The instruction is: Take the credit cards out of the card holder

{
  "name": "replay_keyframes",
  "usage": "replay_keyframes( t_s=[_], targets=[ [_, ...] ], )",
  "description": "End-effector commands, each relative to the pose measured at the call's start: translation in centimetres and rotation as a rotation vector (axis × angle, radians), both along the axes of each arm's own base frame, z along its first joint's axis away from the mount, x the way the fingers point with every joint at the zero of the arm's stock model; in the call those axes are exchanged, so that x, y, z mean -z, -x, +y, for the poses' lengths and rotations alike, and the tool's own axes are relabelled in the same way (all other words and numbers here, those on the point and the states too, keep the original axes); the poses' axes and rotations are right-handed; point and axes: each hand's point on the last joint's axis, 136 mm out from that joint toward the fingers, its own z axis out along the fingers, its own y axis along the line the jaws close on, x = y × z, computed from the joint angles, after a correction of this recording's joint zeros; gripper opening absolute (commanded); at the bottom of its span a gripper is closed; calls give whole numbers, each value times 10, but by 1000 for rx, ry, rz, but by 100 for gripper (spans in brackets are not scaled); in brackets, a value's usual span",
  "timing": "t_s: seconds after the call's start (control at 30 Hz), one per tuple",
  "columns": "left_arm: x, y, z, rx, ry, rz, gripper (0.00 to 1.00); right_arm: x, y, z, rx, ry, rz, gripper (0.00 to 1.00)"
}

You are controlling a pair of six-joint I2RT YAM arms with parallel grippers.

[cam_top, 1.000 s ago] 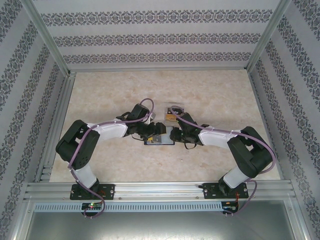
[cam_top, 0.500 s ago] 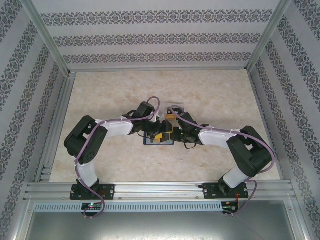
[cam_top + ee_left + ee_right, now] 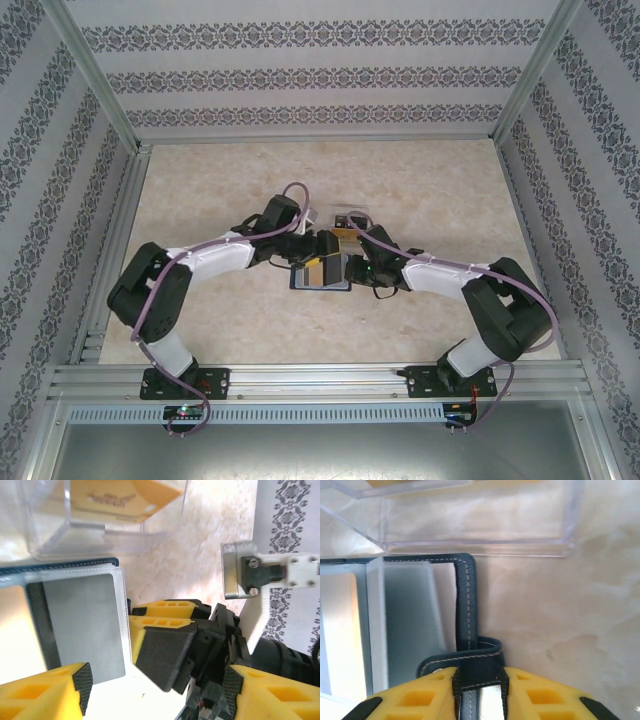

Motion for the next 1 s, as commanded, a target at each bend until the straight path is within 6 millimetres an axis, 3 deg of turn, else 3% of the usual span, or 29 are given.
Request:
replay_keyframes(
  t_s=[0.0, 0.23, 0.37, 0.67, 0.97],
  targets=[
    [24, 6, 28, -55, -103, 35, 68, -7, 3, -12, 5, 36, -16, 29],
    [50, 12, 33, -73, -123, 100, 57, -26, -2, 8, -62, 37, -61, 25],
    [54, 11, 30, -67, -109, 114, 53, -18, 0, 25, -110, 33, -26, 13],
    [56, 8, 23, -52, -97, 131, 49, 13, 6, 27, -128, 91, 47, 10],
    [59, 6, 17, -32, -95, 147, 49, 24, 11, 26, -130, 92, 76, 9]
  ],
)
